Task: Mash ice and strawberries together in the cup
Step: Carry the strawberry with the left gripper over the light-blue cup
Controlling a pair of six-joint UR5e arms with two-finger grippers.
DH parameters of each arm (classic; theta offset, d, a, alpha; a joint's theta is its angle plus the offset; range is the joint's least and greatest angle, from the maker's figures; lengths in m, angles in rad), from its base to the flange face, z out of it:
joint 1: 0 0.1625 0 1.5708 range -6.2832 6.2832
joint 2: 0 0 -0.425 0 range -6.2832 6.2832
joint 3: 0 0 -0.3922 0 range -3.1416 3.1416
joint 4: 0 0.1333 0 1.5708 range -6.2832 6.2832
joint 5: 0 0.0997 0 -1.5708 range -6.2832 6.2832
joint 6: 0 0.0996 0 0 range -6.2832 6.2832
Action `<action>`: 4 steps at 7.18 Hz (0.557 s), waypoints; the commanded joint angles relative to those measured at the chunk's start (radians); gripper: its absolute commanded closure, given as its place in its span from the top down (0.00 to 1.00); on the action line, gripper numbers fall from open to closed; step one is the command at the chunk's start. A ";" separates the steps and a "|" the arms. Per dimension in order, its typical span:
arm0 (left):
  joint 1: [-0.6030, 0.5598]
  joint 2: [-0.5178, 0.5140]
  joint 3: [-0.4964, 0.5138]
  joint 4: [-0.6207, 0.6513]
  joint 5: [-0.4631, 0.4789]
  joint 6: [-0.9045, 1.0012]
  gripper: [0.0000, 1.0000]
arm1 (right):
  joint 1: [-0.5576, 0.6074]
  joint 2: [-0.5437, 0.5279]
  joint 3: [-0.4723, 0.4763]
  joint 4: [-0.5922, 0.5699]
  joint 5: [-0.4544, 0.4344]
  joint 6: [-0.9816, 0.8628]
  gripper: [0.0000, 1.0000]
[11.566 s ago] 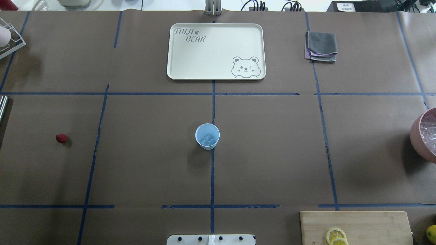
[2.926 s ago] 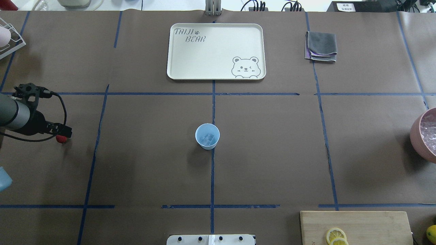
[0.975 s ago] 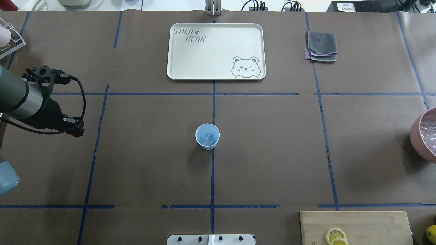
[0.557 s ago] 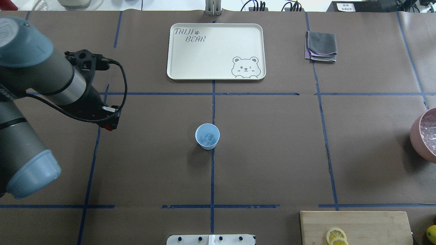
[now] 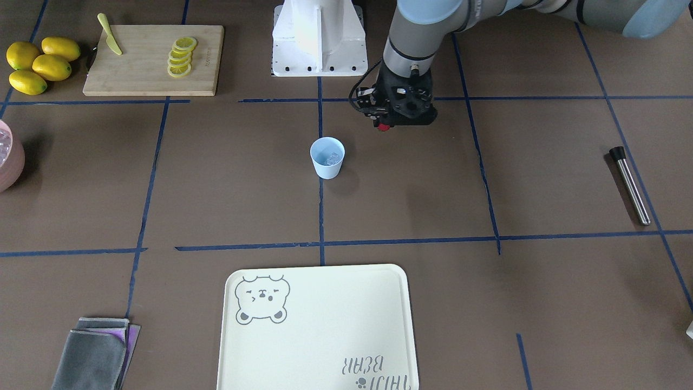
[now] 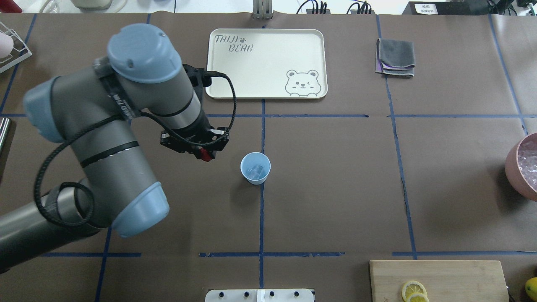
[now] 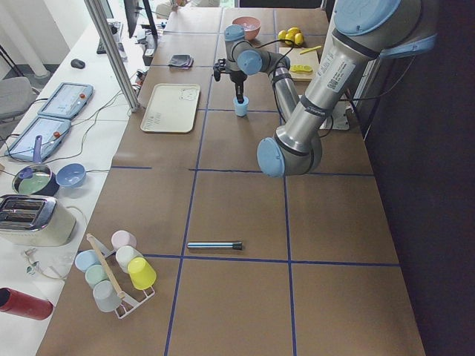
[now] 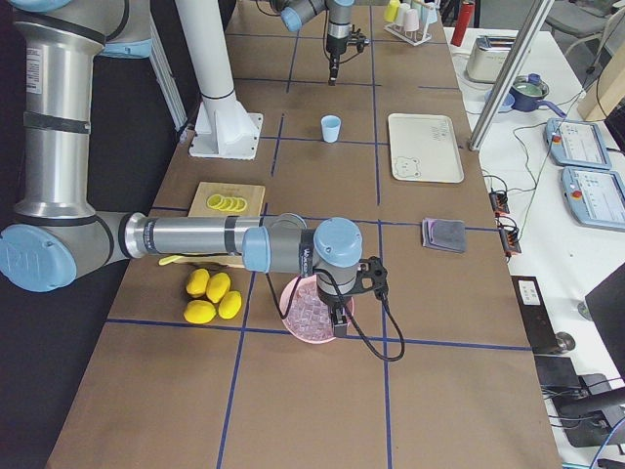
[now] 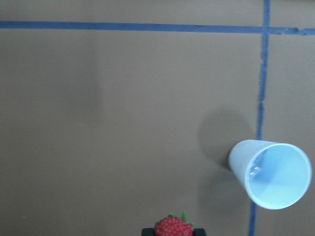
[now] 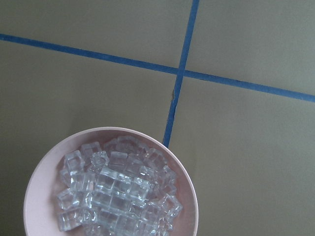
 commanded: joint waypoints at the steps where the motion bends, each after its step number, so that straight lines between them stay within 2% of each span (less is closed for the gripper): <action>1: 0.045 -0.116 0.170 -0.118 0.043 -0.119 0.05 | 0.000 -0.001 0.003 0.000 0.001 0.001 1.00; 3: 0.077 -0.149 0.207 -0.120 0.083 -0.133 0.08 | 0.000 -0.007 0.004 0.000 0.001 0.000 1.00; 4: 0.077 -0.147 0.205 -0.120 0.083 -0.132 0.41 | 0.000 -0.008 0.005 0.000 0.001 0.000 1.00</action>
